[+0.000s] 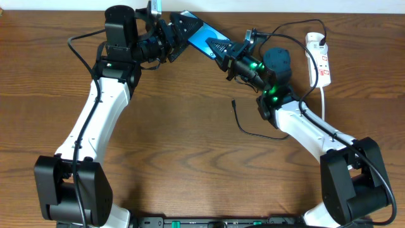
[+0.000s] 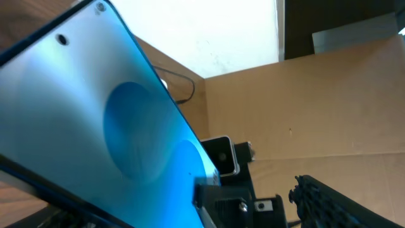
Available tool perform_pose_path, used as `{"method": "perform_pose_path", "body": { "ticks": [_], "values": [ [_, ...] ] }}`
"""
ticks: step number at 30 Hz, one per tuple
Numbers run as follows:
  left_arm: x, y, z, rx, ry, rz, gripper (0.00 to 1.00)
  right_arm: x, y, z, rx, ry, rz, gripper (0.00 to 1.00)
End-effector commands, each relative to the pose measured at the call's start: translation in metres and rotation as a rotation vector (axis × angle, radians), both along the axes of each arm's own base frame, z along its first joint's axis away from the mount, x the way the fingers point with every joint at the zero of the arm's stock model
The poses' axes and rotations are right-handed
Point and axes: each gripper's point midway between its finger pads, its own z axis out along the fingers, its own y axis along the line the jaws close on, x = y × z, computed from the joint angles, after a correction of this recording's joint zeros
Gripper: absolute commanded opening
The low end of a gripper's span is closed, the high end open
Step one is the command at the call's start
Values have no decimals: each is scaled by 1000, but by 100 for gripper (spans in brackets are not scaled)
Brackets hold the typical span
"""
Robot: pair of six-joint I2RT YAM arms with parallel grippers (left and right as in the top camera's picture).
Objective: Plug charger to phone and switch on socket
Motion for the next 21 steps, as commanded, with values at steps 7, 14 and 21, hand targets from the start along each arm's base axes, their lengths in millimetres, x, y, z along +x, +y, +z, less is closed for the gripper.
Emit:
{"method": "perform_pose_path", "body": {
  "ticks": [7, 14, 21],
  "values": [
    [10, 7, -7, 26, -6, 61, 74, -3, 7, 12, 21, -12, -11, 1],
    [17, 13, -7, 40, -13, 112, 67, -9, 18, 9, 29, 20, 3, 1],
    [19, 6, -9, 58, -18, 137, 65, -16, 28, 10, 55, 50, 25, 1]
  ]
}}
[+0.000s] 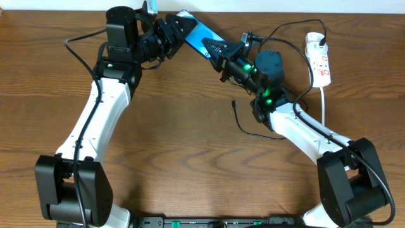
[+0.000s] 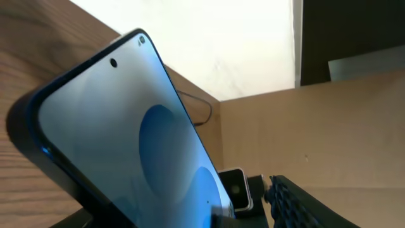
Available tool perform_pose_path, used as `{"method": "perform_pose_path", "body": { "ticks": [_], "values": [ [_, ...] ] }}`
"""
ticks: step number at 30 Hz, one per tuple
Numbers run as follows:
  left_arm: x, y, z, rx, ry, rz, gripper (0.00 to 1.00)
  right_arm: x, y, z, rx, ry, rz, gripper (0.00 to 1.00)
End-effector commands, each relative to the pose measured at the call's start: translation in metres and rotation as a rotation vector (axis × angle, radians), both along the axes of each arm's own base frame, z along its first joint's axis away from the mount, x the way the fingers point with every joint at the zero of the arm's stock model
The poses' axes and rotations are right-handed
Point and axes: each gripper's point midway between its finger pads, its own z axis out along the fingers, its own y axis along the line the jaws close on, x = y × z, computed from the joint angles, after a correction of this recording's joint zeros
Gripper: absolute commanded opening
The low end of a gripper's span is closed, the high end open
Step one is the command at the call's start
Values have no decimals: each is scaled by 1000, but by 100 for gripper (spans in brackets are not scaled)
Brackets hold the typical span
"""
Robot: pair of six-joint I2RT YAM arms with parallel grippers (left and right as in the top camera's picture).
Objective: Plug charger to phone and switch on socket
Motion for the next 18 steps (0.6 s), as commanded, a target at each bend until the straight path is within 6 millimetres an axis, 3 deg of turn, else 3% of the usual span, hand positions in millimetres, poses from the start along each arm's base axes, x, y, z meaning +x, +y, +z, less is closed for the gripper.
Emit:
{"method": "perform_pose_path", "body": {
  "ticks": [1, 8, 18],
  "values": [
    [4, -6, 0, 19, -25, 20, 63, -16, 18, 13, 27, -6, 79, 1],
    [6, -7, -1, 30, -28, 44, 54, -25, 23, 23, 58, -34, 131, 1],
    [14, -1, 3, 39, -60, 92, 47, -33, 31, 24, 78, -6, 178, 1]
  ]
}}
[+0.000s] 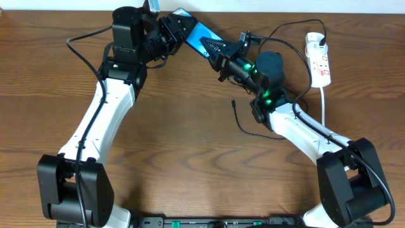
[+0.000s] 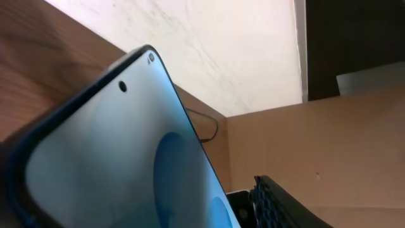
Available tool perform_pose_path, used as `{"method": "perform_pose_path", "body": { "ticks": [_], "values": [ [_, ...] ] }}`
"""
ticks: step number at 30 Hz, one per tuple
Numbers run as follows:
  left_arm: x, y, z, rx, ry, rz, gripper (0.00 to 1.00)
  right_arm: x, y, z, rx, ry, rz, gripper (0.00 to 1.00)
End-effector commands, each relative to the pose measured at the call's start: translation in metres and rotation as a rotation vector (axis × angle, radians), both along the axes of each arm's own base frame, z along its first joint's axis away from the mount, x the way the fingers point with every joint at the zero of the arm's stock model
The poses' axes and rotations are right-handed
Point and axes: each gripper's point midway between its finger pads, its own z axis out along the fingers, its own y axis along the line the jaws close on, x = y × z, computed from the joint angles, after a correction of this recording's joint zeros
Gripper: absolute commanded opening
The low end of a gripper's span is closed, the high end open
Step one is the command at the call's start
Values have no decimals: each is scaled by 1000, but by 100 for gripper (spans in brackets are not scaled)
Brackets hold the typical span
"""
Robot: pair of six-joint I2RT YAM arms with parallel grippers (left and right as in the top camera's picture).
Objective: Plug charger to phone and switch on socket
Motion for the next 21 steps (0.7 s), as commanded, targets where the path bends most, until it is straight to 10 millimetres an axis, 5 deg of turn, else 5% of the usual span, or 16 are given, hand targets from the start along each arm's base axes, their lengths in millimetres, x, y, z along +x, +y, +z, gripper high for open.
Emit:
{"method": "perform_pose_path", "body": {
  "ticks": [1, 6, 21],
  "values": [
    [5, 1, 2, 10, -30, 21, 45, -27, 26, 13, 14, -21, 138, 1],
    [6, 1, 3, 8, -33, 22, 30, -27, 26, 13, 14, -22, 138, 1],
    [12, 7, 3, -7, -15, 82, 8, -30, 27, 13, 13, -23, 151, 1]
  ]
}}
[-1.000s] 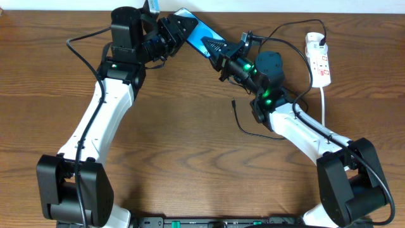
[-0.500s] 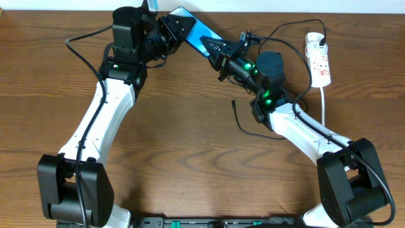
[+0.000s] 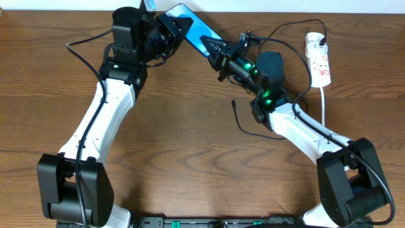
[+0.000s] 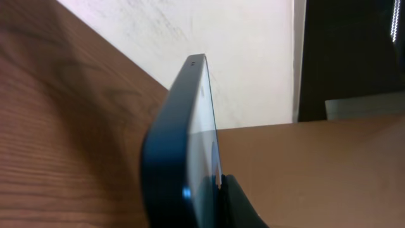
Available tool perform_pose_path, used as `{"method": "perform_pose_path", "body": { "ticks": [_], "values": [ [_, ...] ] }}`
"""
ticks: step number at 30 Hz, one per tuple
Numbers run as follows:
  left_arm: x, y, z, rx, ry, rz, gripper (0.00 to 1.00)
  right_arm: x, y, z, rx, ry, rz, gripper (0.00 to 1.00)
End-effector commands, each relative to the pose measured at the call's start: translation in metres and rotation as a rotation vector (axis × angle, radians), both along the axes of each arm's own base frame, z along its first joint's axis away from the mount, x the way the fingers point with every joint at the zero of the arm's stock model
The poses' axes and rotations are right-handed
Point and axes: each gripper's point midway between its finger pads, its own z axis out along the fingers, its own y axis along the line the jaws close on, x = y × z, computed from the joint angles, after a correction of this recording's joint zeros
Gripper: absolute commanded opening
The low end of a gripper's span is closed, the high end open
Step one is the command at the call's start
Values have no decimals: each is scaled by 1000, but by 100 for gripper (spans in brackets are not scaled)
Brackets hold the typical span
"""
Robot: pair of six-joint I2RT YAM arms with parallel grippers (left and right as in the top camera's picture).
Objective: Plug charger to phone and switch on socket
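The blue phone (image 3: 193,22) is held off the table at the far edge, slanting from top left to lower right. My left gripper (image 3: 172,25) is shut on its upper-left part. In the left wrist view the phone (image 4: 180,145) shows edge-on, with one dark finger (image 4: 240,206) pressed against its screen. My right gripper (image 3: 210,45) closes on the phone's lower-right end. The charger cable's loose plug (image 3: 233,103) lies on the table below the right gripper, held by nothing. The white power strip (image 3: 318,60) lies at the far right.
The black charger cable (image 3: 253,134) curves across the wooden table (image 3: 190,158) under the right arm towards the strip. A second black lead (image 3: 297,25) loops behind the strip. A pale wall (image 4: 240,57) rises just behind the table's far edge.
The phone and both grippers have shifted slightly up and to the left. In the left wrist view the phone has turned from showing its screen to showing its edge.
Both grippers were at the phone from the oldest moment, near the table's far edge. At each later moment the phone stood a little further up and left and more turned in the left wrist view. The cable plug and strip have stayed where they lay.
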Motion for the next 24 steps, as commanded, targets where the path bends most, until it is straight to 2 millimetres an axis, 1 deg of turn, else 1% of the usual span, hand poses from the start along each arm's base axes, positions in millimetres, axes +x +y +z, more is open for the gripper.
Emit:
{"method": "perform_pose_path", "body": {
  "ticks": [1, 6, 7, 9, 10, 13, 15, 16, 21, 24],
  "values": [
    [5, 2, 4, 77, -83, 8, 8, -30, 28, 10, -10, -41, 152, 1],
    [5, 3, 4, 59, -66, 15, 7, -31, 29, 10, -31, -67, 151, 2],
    [5, 3, 4, 59, -66, 16, 7, -30, 29, 10, -41, -82, 146, 5],
    [6, 5, 4, 59, -66, 19, 7, -30, 28, 10, -62, -112, 143, 17],
    [6, 7, 4, 60, -65, 23, 7, -30, 28, 10, -71, -126, 140, 26],
    [7, 11, 2, 61, -56, 31, 8, -28, 26, 10, -97, -165, 131, 48],
    [8, 16, -1, 64, -43, 39, 8, -26, 23, 10, -124, -203, 118, 59],
    [8, 18, -3, 64, -33, 41, 8, -23, 20, 10, -145, -230, 104, 63],
    [9, 28, -9, 68, -2, 57, 7, -12, 5, 10, -204, -304, 62, 73],
    [8, 29, -9, 66, 0, 56, 8, -8, -3, 10, -236, -344, 54, 79]
  ]
}}
